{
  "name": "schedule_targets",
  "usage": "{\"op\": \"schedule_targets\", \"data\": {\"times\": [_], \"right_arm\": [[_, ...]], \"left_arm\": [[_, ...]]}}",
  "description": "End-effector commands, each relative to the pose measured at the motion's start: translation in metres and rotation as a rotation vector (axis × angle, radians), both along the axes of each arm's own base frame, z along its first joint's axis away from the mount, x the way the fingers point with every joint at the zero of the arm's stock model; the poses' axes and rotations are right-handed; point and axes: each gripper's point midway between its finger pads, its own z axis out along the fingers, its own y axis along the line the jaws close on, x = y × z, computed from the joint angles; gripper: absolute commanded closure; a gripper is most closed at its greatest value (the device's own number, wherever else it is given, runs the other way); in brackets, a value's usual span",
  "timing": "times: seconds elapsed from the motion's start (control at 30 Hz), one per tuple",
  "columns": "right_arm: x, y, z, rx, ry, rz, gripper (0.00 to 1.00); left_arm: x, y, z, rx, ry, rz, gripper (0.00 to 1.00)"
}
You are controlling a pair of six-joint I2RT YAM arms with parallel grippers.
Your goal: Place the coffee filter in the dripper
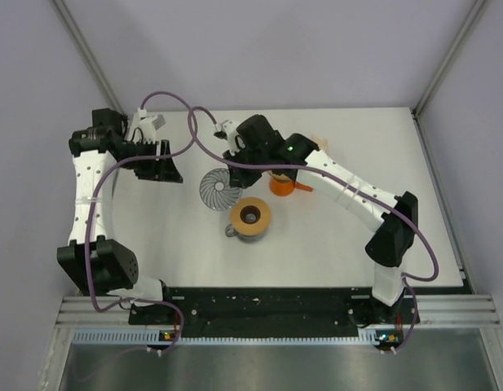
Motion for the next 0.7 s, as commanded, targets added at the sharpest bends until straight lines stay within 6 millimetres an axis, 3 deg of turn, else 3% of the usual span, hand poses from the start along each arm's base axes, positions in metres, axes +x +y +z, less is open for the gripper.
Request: {"op": "schedule_targets", "data": {"times": [0.0, 0.17, 0.27, 0.43, 0.67], "right_arm": [[-0.044, -0.032, 0.012, -0.031, 0.178, 0.060, 1.00], [-0.044, -0.057, -0.009, -0.124, 0.248, 0.036, 1.00], [-0.033, -0.068, -0.019, -0.163, 0.269, 0.001, 1.00], [-0.029, -0.077, -0.039, -0.215, 0.326, 0.011, 1.00], [-0.024, -0.077, -0.062, -0.257, 0.359, 0.028, 1.00]], "left_arm": [[0.010, 0.001, 0.026, 0.013, -0.105, 0.068, 0.37], [0.012, -0.016, 0.037, 0.012, -0.166, 0.004, 0.38], [0.013, -0.026, 0.035, 0.030, -0.187, -0.026, 0.38], [0.011, -0.037, 0.025, 0.033, -0.147, -0.056, 0.38], [-0.010, -0.079, 0.016, -0.016, -0.114, -0.213, 0.38]]}}
